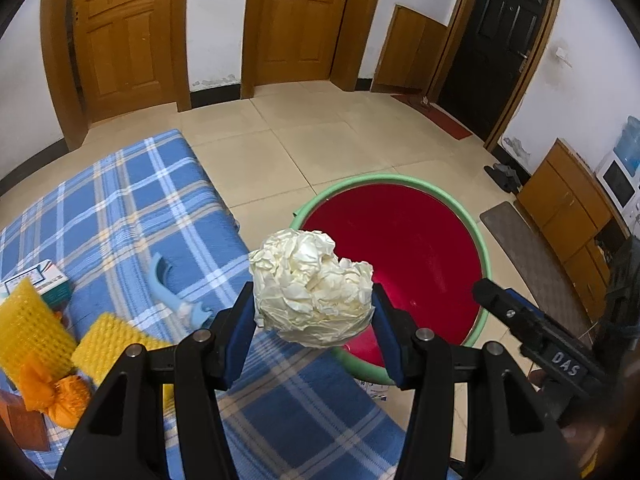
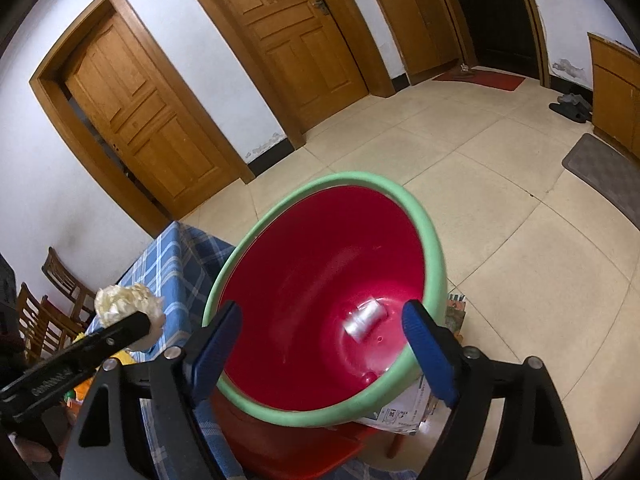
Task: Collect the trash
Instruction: 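Carry both items over the red bucket and open both tools to drop them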
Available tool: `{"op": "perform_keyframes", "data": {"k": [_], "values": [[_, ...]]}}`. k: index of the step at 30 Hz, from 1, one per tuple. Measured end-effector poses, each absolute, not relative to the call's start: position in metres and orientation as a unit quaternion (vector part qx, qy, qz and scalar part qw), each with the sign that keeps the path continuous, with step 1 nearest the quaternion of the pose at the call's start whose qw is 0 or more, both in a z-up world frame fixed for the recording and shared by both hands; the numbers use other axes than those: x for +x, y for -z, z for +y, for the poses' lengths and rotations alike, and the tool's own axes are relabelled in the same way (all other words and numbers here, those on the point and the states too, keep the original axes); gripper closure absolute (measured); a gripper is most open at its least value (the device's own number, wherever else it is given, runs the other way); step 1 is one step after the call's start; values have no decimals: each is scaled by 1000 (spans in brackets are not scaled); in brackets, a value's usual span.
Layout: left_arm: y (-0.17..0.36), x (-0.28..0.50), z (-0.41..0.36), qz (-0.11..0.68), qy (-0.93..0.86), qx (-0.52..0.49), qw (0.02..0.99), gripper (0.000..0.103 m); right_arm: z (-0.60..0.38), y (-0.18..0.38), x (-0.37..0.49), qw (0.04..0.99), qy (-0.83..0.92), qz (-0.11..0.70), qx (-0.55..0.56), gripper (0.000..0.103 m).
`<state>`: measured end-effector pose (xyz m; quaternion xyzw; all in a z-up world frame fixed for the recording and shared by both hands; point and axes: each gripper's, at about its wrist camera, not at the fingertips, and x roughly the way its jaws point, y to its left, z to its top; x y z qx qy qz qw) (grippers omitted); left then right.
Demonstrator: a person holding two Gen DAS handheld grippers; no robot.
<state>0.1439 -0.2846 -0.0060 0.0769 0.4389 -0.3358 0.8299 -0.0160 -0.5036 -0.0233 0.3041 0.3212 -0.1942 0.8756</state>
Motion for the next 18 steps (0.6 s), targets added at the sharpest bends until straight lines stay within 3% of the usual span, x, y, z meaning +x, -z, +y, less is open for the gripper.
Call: {"op": "perform_keyframes", "data": {"k": [10,18], "values": [[12,144,-314,437,357,109,818,48,-517,18,-27,873,206,304,322,19],[11,142,-323,436,359,113,817,34,-519,17,-28,872,207,297,330,19]]}}
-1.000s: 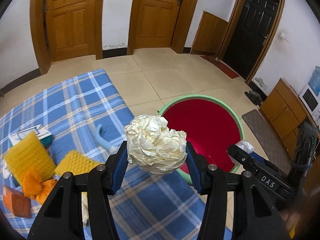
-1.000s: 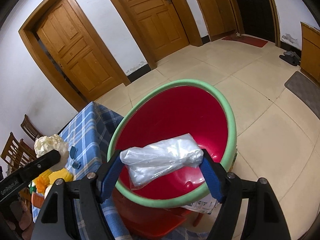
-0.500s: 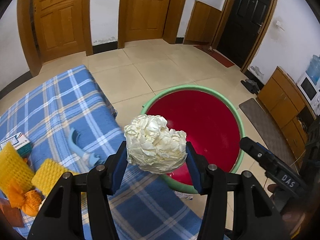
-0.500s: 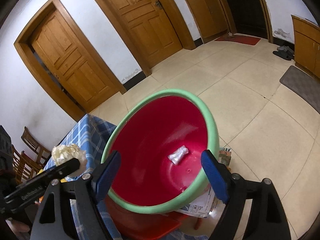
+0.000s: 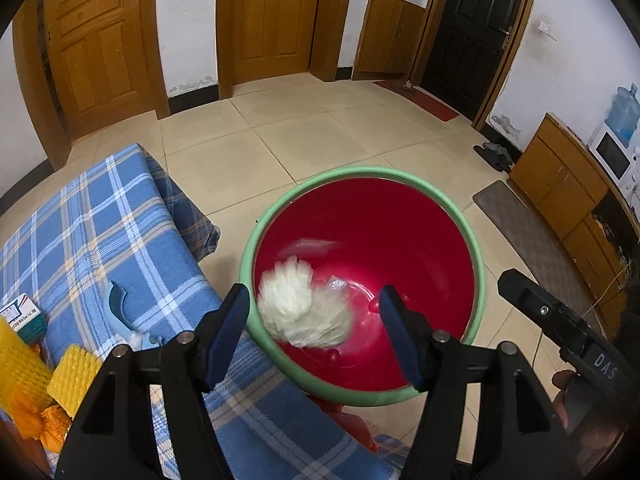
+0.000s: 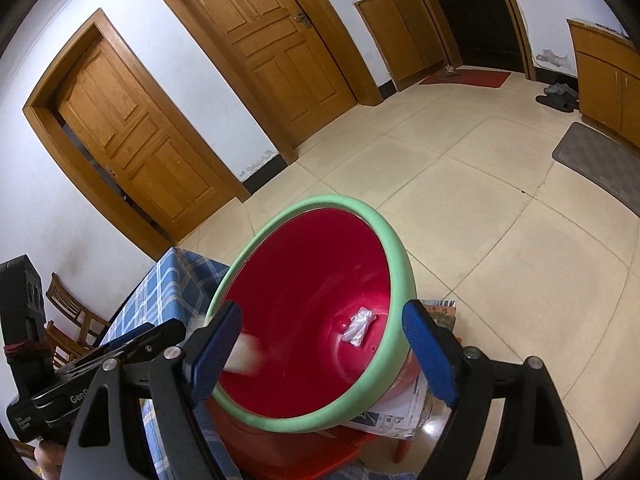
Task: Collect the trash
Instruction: 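Carry both items over the red bucket and open both tools to drop them, then move both tools back over the table toward the remaining items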
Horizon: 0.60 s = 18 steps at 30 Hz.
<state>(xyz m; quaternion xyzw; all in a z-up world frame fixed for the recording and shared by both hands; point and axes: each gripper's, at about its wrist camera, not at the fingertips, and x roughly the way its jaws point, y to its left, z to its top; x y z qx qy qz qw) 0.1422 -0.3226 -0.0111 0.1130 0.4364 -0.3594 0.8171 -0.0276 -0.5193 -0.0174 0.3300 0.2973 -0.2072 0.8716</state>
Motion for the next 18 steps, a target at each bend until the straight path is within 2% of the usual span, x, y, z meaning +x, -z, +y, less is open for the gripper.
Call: {"op": "perform_keyframes", "data": {"k": [18], "values": [[-9,131,-278,441,326,72,833,33,-500,1,-25,881,180,302,317,19]]}}
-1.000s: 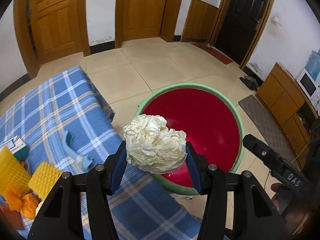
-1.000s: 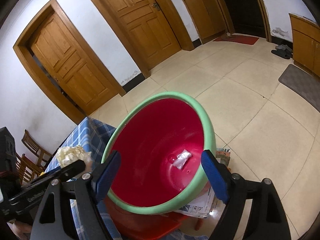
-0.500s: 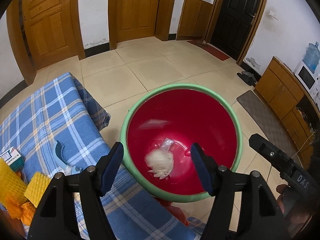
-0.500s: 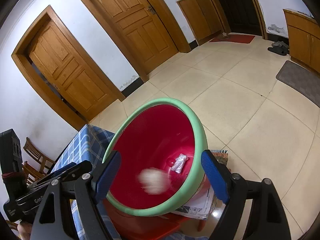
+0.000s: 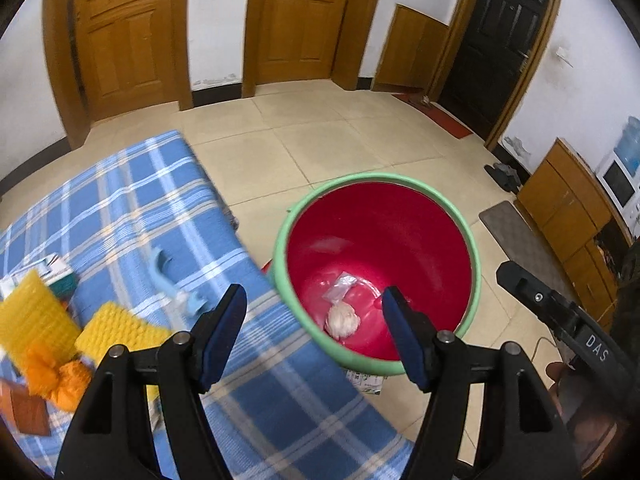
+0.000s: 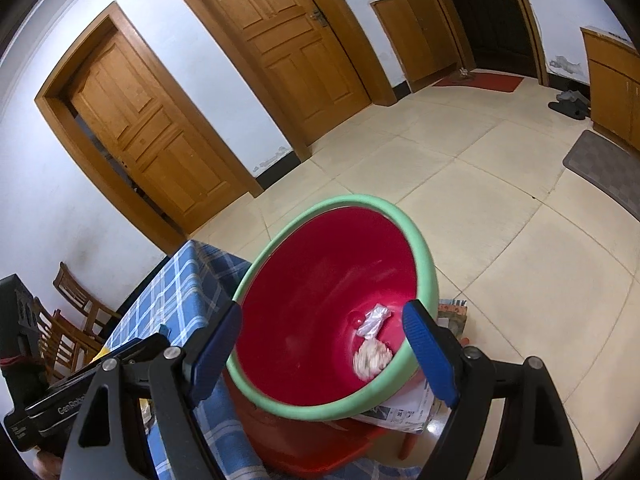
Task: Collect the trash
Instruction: 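Move both tools back over the table toward the remaining items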
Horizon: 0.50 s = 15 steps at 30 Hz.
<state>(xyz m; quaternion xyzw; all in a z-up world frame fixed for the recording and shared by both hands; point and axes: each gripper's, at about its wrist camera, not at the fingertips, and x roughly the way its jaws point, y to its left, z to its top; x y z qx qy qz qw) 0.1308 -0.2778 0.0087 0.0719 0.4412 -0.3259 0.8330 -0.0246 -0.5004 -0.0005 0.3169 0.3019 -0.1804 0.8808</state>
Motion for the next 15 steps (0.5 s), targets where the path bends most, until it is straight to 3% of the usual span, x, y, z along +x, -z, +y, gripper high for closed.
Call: {"op": "perform_keyframes", "data": {"k": [15], "values": [[-26,122,-202,428,262,36,865,32,-471,-17,-19,890,146,313,299,18]]}}
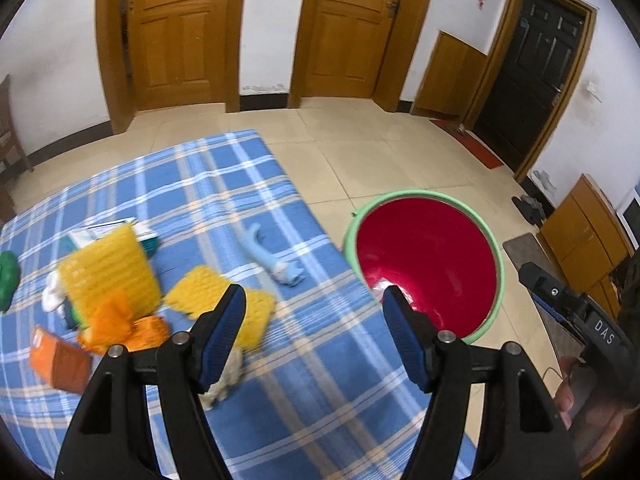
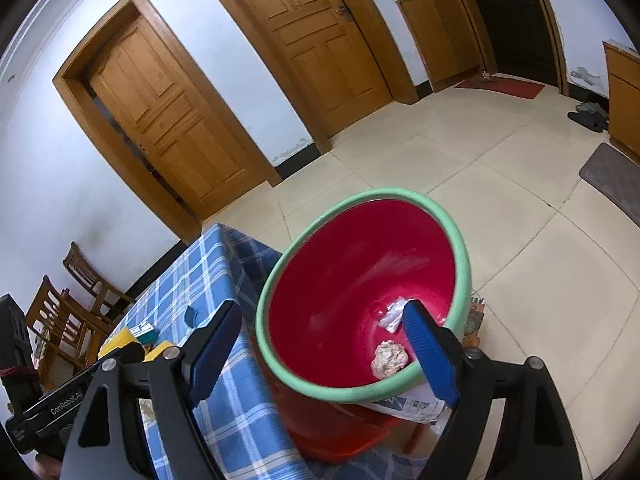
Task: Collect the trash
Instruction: 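Move both tools back over the table toward the remaining items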
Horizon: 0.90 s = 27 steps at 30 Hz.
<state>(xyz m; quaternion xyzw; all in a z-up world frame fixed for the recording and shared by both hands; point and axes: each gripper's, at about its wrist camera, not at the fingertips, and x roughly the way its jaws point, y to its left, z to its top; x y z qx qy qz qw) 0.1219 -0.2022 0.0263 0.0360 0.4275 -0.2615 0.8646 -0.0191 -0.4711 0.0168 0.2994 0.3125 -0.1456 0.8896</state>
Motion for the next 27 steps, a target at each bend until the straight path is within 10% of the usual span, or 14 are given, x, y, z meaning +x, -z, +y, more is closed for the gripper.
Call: {"op": "perform_keyframes", "data": {"k": [27], "values": [[-23,124,-56,418,114,-23,901,30,-402,-13,8,890,82,366,260,17]]}}
